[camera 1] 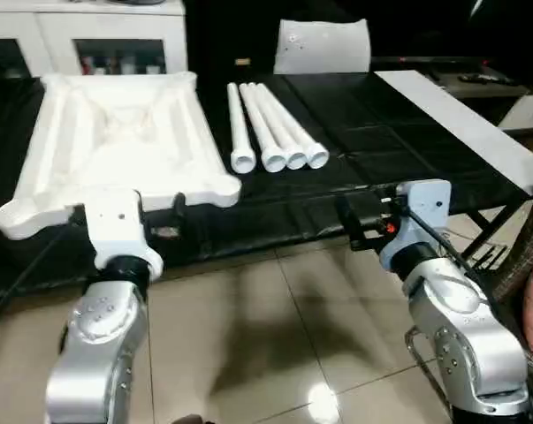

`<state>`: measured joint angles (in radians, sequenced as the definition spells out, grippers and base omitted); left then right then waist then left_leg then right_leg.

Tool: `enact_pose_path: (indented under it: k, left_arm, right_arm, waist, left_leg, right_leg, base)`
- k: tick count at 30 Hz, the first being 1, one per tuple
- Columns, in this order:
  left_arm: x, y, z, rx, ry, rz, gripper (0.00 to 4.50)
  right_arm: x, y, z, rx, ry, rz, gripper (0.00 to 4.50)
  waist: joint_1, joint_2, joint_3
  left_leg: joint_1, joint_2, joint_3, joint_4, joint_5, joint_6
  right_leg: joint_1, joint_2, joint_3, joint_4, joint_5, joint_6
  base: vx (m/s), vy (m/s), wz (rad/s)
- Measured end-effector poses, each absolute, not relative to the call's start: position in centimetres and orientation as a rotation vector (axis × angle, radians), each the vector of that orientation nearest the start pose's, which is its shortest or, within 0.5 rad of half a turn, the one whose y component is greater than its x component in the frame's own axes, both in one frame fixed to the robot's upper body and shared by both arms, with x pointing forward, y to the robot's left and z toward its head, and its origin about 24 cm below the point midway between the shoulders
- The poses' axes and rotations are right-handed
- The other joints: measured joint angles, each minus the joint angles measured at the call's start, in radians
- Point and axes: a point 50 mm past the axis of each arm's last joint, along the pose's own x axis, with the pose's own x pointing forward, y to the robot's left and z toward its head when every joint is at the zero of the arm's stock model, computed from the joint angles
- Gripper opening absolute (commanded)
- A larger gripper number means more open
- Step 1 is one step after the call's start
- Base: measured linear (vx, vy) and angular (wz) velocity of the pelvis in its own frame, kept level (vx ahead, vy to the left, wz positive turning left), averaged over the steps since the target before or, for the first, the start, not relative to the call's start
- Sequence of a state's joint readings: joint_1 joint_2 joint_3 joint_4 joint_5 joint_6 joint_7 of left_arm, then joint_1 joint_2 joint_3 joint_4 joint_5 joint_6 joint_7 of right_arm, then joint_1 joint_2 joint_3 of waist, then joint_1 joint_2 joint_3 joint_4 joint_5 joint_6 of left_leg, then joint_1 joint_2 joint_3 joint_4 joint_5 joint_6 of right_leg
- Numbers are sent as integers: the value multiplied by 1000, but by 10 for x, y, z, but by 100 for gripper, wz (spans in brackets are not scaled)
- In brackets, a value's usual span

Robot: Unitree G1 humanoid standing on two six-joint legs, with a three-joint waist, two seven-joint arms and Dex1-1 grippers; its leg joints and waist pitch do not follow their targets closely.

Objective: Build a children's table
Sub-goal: Move to table

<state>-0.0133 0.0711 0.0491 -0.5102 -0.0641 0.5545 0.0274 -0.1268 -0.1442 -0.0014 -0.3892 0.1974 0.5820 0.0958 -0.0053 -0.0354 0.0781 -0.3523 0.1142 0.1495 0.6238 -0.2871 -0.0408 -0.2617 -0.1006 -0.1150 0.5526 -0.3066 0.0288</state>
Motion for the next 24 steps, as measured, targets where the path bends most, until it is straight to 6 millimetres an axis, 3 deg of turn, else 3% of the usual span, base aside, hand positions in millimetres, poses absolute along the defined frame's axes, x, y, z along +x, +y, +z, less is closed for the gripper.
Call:
enact_pose_path:
  k: [2, 3, 4, 6, 7, 8, 9, 10, 11, 12, 13, 14, 15, 16, 17, 18, 20, 21, 22, 23, 24]
  left_arm:
    - [242, 167, 110, 17, 29, 41, 450]
    - [242, 169, 110, 24, 31, 48, 450]
    - [243, 172, 110, 31, 29, 58, 450]
    - [242, 174, 109, 34, 35, 63, 450]
    - [243, 173, 110, 34, 32, 58, 450]
    - [244, 172, 110, 37, 29, 50, 450]
    - [244, 170, 108, 27, 36, 43, 450]
    - [243, 168, 107, 26, 42, 27, 450]
    - [244, 165, 108, 26, 39, 13, 450]
    - [244, 164, 108, 26, 35, 7, 450]
    - [244, 164, 109, 27, 31, 5, 450]
    - [244, 164, 110, 30, 27, 5, 450]
    - [244, 167, 110, 41, 29, 8, 450]
    - [244, 169, 110, 48, 29, 17, 450]
    - [244, 174, 109, 59, 36, 29, 450]
    - [245, 174, 107, 58, 42, 30, 450]
    - [246, 170, 109, 64, 37, 9, 450]
    - [248, 168, 111, 66, 26, -2, 450]
    - [249, 165, 113, 66, 14, -13, 450]
    - [249, 159, 111, 51, 23, -35, 450]
    - [248, 156, 109, 53, 31, -53, 450]
  right_arm:
    - [264, -148, 109, 19, 76, 207, 445]
    - [264, -145, 110, 18, 74, 218, 445]
    - [264, -143, 109, 18, 73, 225, 445]
    - [264, -145, 110, 10, 73, 220, 445]
    - [264, -145, 110, 8, 70, 216, 445]
    - [263, -146, 110, 7, 71, 210, 445]
    - [263, -149, 109, -1, 78, 199, 445]
    - [262, -152, 107, -12, 85, 191, 445]
    - [262, -153, 106, -21, 90, 184, 445]
    - [262, -153, 105, -28, 94, 180, 445]
    - [262, -154, 106, -32, 93, 178, 445]
    - [262, -153, 106, -33, 90, 177, 445]
    - [262, -150, 105, -23, 93, 183, 445]
    - [262, -145, 106, -20, 87, 201, 445]
    - [263, -141, 108, -18, 82, 219, 445]
    - [262, -140, 107, -21, 85, 222, 445]
    - [261, -143, 108, -39, 81, 227, 445]
    - [261, -144, 110, -49, 73, 226, 445]
    - [261, -147, 112, -63, 64, 216, 445]
    - [261, -150, 110, -66, 72, 195, 445]
    - [263, -154, 109, -60, 78, 161, 445]
  waist:
    - [4, 16, -6]
    - [-4, 18, -6]
    - [-21, 10, -7]
    - [-45, -2, -11]
    - [-49, -8, -14]
    - [-48, -22, -17]
    - [-29, -21, -14]
    - [-8, -6, -14]
    - [9, 11, -14]
    - [22, 19, -19]
    - [33, 31, -26]
    - [38, 51, -32]
    - [34, 52, -36]
    - [26, 40, -37]
    - [15, 32, -38]
    - [5, 28, -41]
    - [-6, 15, -43]
    - [-16, -2, -43]
    - [-22, -35, -45]
    - [-15, -28, -41]
    - [1, -15, -39]
  left_leg:
    - [10, 14, 0, -1, 41, 54]
    - [13, -3, -22, 0, 47, 71]
    - [13, -23, -44, -1, 44, 75]
    - [21, -67, -95, -1, 42, 87]
    - [21, -86, -109, -1, 40, 88]
    - [26, -99, -99, -1, 36, 83]
    - [38, -83, -72, 3, 20, 87]
    - [31, -68, -64, 29, 10, 102]
    - [13, -55, -64, 72, 7, 108]
    - [-8, -33, -67, 96, 8, 107]
    - [-19, -7, -66, 63, 13, 103]
    - [-23, 22, -64, 17, 46, 73]
    - [-8, 22, -69, 17, 38, 30]
    - [-6, 15, -71, 14, 29, 35]
    - [-5, 11, -73, 16, 24, 40]
    - [3, 10, -74, 15, 18, 43]
    - [14, 0, -63, 12, 7, 45]
    - [14, -31, -74, 13, 3, 51]
    - [11, -59, -78, 23, -6, 56]
    - [14, -61, -77, 38, -23, 86]
    - [16, -50, -75, 69, -38, 113]
  right_leg:
    - [6, 16, -7, -5, 1, 0]
    - [4, 23, -6, 18, -8, -13]
    - [0, 24, 4, 37, -15, -17]
    - [-33, 36, 35, 114, -17, -11]
    - [-41, 40, 57, 94, -17, -11]
    - [-43, 35, 84, 68, 18, 0]
    - [-19, 39, 99, 67, 21, 2]
    - [-9, 46, 99, 52, 20, -1]
    - [-2, 47, 98, 43, 20, -3]
    - [6, 47, 100, 34, 16, -3]
    - [10, 52, 97, 27, 11, -2]
    - [14, 63, 87, 26, 3, -2]
    - [13, 60, 73, 37, -15, -18]
    - [-7, 53, 73, 80, -31, -50]
    - [-42, 49, 70, 148, -36, -49]
    - [-84, 52, 64, 200, -35, -19]
    - [-146, 44, 61, 198, -13, 27]
    - [-155, 35, 79, 133, 8, 37]
    - [-144, 17, 100, 98, 82, 7]
    - [-134, 18, 98, 104, 65, 10]
    - [-114, 26, 100, 88, 59, -4]
  base:
    - [123, 16, -2]
    - [138, 31, -3]
    - [166, 36, 21]
    - [191, -40, 73]
    - [135, -54, 67]
    - [159, -96, 64]
    - [224, -80, 20]
    - [224, -80, 20]
    - [204, -8, -10]
    - [81, 3, -4]
    - [165, 7, -1]
    - [189, 52, 2]
    - [321, 54, 8]
    - [237, 50, 5]
    - [205, 14, 9]
    - [139, 21, 1]
    - [124, 7, 3]
    - [87, -44, 40]
    - [87, -44, 40]
    - [80, -40, 49]
    - [92, -24, 17]
